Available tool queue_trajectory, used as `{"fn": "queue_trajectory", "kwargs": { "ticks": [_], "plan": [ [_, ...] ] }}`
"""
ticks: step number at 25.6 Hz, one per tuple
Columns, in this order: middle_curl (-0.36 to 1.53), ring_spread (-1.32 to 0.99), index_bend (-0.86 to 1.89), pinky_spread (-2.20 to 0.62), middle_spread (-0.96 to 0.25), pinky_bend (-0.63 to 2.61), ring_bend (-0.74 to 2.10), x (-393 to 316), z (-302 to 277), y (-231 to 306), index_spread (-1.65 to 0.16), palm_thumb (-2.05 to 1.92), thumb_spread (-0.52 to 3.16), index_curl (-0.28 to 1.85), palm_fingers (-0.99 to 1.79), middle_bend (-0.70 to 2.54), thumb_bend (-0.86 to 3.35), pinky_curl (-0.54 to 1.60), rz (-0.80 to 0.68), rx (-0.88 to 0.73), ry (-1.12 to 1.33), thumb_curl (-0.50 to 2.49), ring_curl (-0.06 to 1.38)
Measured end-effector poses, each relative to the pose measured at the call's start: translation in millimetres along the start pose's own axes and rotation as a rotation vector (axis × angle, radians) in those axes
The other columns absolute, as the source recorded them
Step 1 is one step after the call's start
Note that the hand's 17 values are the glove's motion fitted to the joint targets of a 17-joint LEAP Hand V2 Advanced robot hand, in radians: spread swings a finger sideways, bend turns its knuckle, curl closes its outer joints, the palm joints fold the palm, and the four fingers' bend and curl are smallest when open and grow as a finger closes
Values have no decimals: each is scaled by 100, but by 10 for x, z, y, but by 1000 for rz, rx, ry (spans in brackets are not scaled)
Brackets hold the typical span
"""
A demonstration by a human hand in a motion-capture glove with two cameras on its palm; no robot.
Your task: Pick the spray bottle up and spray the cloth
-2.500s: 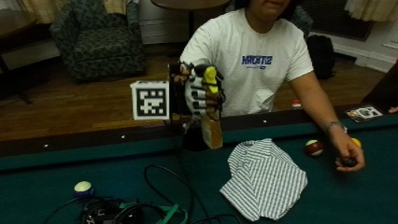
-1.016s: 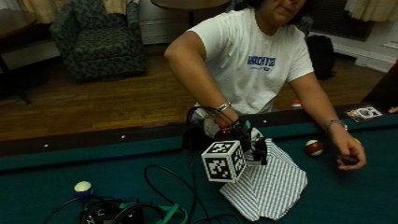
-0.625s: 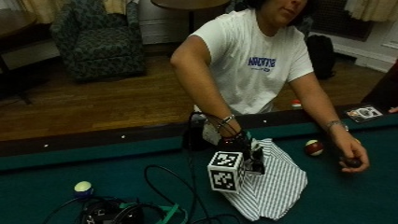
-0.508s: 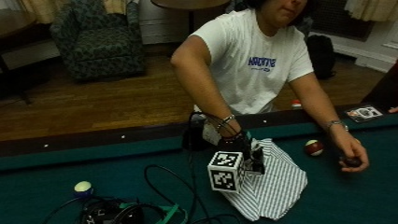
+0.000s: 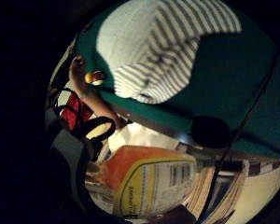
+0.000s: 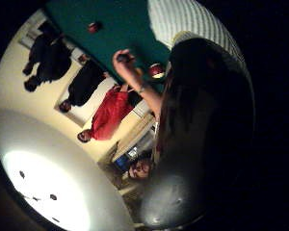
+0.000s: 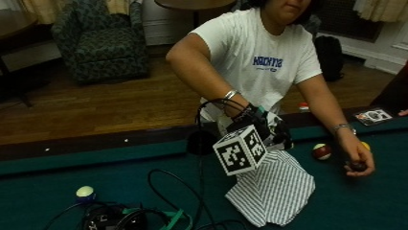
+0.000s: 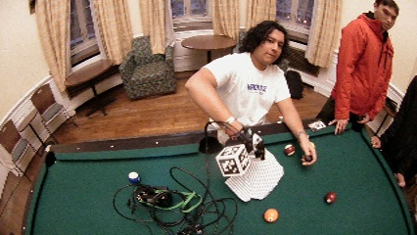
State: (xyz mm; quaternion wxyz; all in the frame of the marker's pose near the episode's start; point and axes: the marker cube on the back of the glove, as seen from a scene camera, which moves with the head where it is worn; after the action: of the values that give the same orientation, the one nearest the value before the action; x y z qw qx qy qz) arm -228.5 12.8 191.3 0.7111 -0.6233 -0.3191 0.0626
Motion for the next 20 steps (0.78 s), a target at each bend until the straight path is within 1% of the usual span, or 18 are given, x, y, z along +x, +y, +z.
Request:
{"fn": "queue_trajectory", "kwargs": {
  "ticks": [6,10,15,18,20],
  "plan": [
    [60,-21,42,-30,-20,58,79,-585,-439,445,-23,97,39,61,136,69,-3,44,-315,161,-82,83,51],
    [60,-21,42,-30,-20,57,79,-845,-577,670,-23,97,38,61,136,68,-3,44,-553,262,-150,84,51],
    [60,-21,41,-30,-20,57,79,-1041,-391,769,-23,97,38,62,136,68,-3,44,-827,306,-198,84,51],
    [60,-21,42,-30,-20,57,79,-1130,-162,695,-23,96,38,62,136,68,-3,44,-940,301,-205,85,51],
    [60,-21,41,-30,-20,57,79,-1176,4,596,-23,96,37,62,136,68,-3,45,-987,293,-192,85,51]
  ]
}}
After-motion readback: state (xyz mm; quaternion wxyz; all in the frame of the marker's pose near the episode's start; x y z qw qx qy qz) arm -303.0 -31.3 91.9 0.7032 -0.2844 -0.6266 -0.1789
